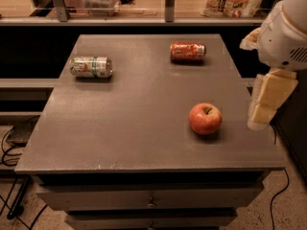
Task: Place 7up can upright
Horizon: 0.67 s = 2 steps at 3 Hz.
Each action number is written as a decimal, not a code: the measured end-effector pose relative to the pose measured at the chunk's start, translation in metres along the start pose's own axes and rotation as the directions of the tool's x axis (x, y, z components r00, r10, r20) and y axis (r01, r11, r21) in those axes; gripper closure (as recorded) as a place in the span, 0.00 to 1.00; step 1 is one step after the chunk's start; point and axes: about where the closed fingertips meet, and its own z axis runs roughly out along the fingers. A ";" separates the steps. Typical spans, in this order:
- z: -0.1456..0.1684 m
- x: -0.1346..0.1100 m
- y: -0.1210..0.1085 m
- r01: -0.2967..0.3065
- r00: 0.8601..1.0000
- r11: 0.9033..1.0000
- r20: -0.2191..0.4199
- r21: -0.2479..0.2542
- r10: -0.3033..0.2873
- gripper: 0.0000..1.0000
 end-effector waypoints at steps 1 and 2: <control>0.016 -0.038 -0.009 0.108 0.994 0.994 0.006 -0.019 -0.108 0.00; 0.025 -0.080 -0.026 0.173 0.984 0.985 0.043 -0.022 -0.172 0.00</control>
Offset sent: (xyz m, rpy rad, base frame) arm 0.0659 0.1248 -0.0024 0.0106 0.0021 0.2629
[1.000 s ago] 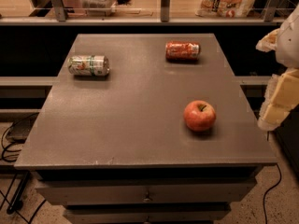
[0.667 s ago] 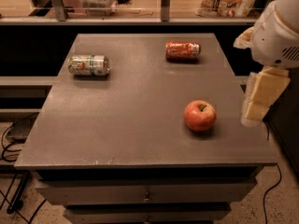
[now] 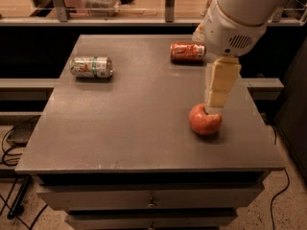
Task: Place 7up can upright
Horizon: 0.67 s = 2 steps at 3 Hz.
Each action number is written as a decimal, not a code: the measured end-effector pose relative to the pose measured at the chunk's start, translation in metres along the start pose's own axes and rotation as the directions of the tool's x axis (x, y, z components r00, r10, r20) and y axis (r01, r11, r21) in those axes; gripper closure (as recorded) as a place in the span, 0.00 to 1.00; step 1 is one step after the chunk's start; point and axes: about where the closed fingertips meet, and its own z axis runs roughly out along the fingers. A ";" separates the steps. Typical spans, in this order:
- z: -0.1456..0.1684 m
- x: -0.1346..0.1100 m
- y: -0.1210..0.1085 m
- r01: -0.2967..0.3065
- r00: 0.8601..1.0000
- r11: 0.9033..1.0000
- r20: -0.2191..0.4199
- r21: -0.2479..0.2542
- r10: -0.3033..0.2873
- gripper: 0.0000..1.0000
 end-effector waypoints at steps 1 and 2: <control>0.000 -0.004 -0.002 0.006 1.000 1.000 0.004 0.004 -0.006 0.00; 0.008 -0.022 -0.007 0.019 1.000 1.000 0.002 0.007 -0.019 0.00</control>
Offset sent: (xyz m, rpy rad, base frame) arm 0.0134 0.0481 -0.0118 -0.0153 0.0031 0.0331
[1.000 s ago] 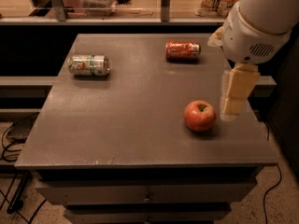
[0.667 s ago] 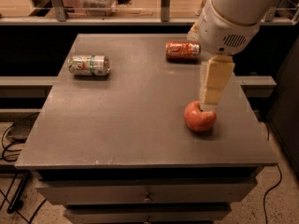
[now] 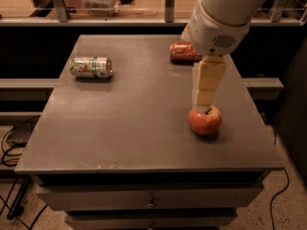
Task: Place 7up can upright
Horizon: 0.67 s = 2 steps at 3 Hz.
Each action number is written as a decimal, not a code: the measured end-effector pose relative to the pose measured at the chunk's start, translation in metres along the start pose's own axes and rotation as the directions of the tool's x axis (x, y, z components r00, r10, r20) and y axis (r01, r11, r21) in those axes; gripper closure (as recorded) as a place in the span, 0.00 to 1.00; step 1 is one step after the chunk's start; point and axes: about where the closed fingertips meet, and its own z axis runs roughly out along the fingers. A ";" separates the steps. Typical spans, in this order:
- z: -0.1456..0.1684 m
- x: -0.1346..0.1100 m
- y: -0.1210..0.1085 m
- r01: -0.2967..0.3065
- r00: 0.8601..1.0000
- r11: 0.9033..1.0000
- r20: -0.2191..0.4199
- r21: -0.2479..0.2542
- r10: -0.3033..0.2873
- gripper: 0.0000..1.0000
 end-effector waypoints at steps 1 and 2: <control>0.014 -0.024 -0.016 0.044 0.999 0.999 -0.002 0.000 -0.044 0.00; 0.036 -0.048 -0.043 0.097 0.995 0.995 -0.008 -0.003 -0.097 0.00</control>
Offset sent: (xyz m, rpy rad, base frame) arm 0.0811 0.0908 -0.0258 -0.0642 -0.0143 0.1506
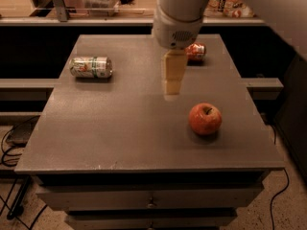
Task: Place 7up can upright
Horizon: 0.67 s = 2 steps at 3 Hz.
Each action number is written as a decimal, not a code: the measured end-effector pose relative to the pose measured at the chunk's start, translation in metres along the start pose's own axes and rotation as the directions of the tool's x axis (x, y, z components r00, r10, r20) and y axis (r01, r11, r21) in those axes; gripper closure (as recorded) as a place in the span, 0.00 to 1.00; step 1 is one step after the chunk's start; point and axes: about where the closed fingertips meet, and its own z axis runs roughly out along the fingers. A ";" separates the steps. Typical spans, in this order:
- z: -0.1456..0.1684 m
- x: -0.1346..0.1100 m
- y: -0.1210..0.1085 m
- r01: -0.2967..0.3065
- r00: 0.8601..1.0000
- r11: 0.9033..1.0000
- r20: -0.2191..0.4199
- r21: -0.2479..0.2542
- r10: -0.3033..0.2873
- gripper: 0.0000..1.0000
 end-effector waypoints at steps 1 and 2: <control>0.031 -0.037 -0.068 0.070 0.997 0.997 0.011 0.019 -0.070 0.00; 0.029 -0.041 -0.072 0.072 0.997 0.997 0.019 0.028 -0.073 0.00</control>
Offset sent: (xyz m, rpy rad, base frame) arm 0.1000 0.0827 -0.0023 -0.0049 -0.0412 0.1028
